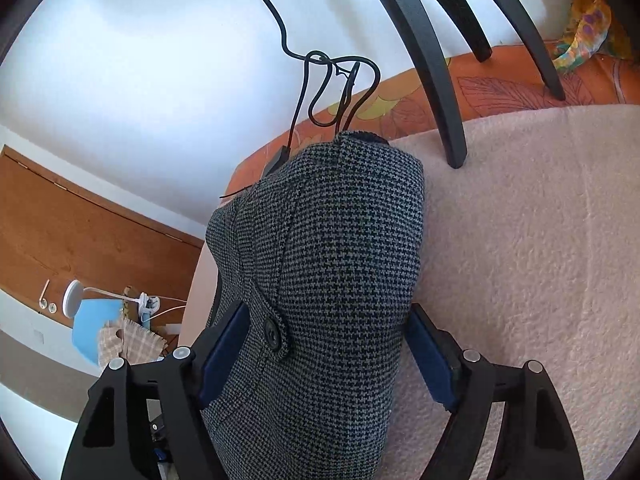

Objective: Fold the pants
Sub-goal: 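Grasp the folded grey trousers from both sides with both tools, then lift the folded trousers and carry them toward the dark garment stack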

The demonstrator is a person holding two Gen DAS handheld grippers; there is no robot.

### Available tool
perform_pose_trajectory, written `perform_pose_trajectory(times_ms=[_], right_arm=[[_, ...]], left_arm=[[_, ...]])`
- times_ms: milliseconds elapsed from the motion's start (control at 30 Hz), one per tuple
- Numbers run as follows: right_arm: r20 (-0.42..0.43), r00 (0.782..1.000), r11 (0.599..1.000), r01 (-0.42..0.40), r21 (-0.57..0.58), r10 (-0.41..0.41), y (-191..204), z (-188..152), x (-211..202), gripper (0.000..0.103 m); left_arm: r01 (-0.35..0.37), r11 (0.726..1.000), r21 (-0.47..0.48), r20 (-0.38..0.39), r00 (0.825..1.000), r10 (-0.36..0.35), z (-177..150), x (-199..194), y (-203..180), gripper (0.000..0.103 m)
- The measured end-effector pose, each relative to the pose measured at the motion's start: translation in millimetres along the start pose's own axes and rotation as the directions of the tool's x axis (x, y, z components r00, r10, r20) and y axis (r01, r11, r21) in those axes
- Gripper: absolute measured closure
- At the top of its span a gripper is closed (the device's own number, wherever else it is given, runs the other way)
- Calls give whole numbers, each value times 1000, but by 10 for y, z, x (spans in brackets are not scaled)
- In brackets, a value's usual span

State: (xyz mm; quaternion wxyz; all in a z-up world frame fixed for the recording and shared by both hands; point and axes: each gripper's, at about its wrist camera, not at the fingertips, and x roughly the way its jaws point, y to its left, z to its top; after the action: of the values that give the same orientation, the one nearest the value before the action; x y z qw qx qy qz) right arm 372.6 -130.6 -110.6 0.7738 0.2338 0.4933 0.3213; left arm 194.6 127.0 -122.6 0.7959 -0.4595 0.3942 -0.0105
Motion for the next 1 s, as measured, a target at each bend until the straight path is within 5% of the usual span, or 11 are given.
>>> perform_pose_trajectory(times_ms=[300, 467, 667, 1000], right_arm=[[30, 999, 999, 41, -5, -41, 137, 60, 119, 26], [39, 998, 999, 49, 8, -49, 138, 78, 126, 53], [69, 992, 991, 109, -80, -104, 415, 40, 39, 74], [118, 982, 963, 170, -208, -148, 897, -101, -263, 79]], left_arm=[[-48, 992, 115, 29, 999, 45, 43, 235, -242, 33], [-41, 983, 180, 9, 999, 40, -5, 279, -295, 56], [-38, 967, 251, 27, 999, 32, -34, 211, -400, 67], [-20, 939, 344, 38, 999, 8, -224, -16, -589, 71]])
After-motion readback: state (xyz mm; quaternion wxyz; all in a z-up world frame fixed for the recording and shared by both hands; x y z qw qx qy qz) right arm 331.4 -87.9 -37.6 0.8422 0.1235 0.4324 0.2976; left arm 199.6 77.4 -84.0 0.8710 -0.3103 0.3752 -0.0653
